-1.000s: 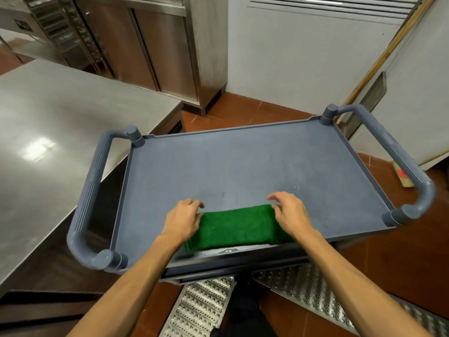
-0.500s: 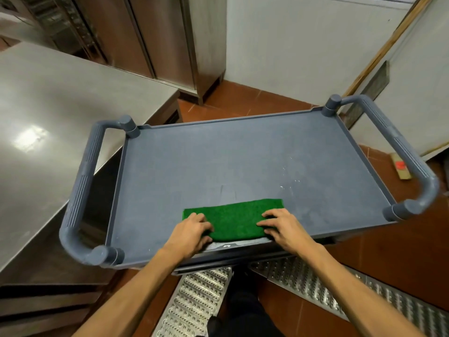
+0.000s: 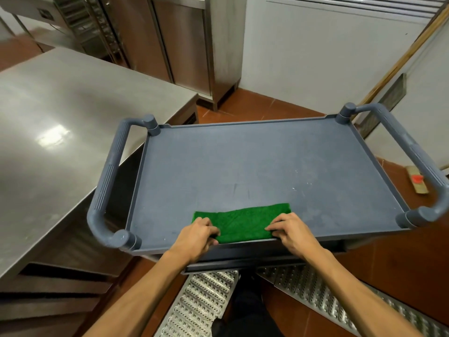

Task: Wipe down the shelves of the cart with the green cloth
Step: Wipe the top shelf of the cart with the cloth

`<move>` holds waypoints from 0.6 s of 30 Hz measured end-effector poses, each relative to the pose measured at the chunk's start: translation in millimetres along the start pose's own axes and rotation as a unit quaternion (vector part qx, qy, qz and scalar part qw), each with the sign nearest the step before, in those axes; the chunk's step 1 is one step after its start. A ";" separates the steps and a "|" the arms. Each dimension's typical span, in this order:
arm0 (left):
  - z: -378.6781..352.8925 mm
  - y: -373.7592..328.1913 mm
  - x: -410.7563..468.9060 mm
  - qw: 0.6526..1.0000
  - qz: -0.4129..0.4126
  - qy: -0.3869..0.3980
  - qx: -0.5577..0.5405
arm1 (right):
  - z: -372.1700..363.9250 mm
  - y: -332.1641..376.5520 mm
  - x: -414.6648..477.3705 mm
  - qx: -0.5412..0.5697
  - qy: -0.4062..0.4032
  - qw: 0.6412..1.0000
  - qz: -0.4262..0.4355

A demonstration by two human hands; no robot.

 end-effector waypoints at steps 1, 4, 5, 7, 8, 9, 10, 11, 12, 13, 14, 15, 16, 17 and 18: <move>0.9 2.2 -2.3 1.000 0.003 -0.004 0.000 | -0.7 2.3 -0.4 0.001 0.001 1.000 -0.001; 4.3 10.1 -10.3 1.000 0.014 -0.013 -0.005 | -4.6 11.3 0.5 0.001 0.006 1.000 0.004; 5.4 12.8 -13.3 1.000 0.017 -0.015 -0.007 | -6.5 14.7 1.1 -0.001 0.007 1.000 0.008; 7.3 18.5 -18.8 0.999 0.025 -0.020 -0.007 | -10.2 21.7 3.1 -0.002 0.007 1.000 0.013; 8.3 21.5 -21.2 0.999 0.031 -0.020 -0.006 | -11.8 25.2 4.1 -0.002 0.006 1.000 0.015; 9.1 24.8 -23.6 0.999 0.038 -0.018 -0.004 | -13.6 28.7 5.3 -0.001 0.004 1.000 0.019; 10.0 28.1 -25.5 0.999 0.044 -0.014 -0.002 | -15.4 32.3 6.4 -0.001 0.001 1.000 0.024; 10.8 31.7 -27.4 0.999 0.050 -0.011 0.000 | -17.3 35.6 8.0 0.001 -0.001 1.000 0.028; 11.9 35.0 -29.3 0.998 0.054 -0.009 0.002 | -18.9 38.9 9.6 0.003 -0.002 0.999 0.032; 13.3 38.2 -31.2 0.998 0.058 -0.010 0.002 | -20.8 41.8 11.4 0.006 -0.001 0.999 0.035; 14.8 41.5 -33.4 0.998 0.061 -0.013 0.000 | -22.6 45.2 12.8 0.008 0.000 0.999 0.038; 16.1 45.2 -36.0 0.998 0.065 -0.016 -0.002 | -24.6 48.6 14.3 0.011 0.001 0.999 0.041; 17.5 48.8 -39.0 0.997 0.070 -0.017 -0.003 | -26.6 52.4 15.7 0.013 0.002 0.999 0.046; 18.9 52.9 -42.2 0.997 0.075 -0.019 -0.004 | -28.8 56.3 17.2 0.015 0.002 0.999 0.052; 20.7 56.8 -45.6 0.997 0.080 -0.021 -0.004 | -30.9 60.9 18.7 0.017 0.003 0.998 0.057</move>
Point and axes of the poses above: each hand's wrist, its own x-axis towards the middle knuckle, its own z-axis out of the back of the hand, y = z × x, the point moved 2 cm from there along x, towards the middle knuckle, and after that the axes turned 2 degrees about -y, right-handed, at the moved point
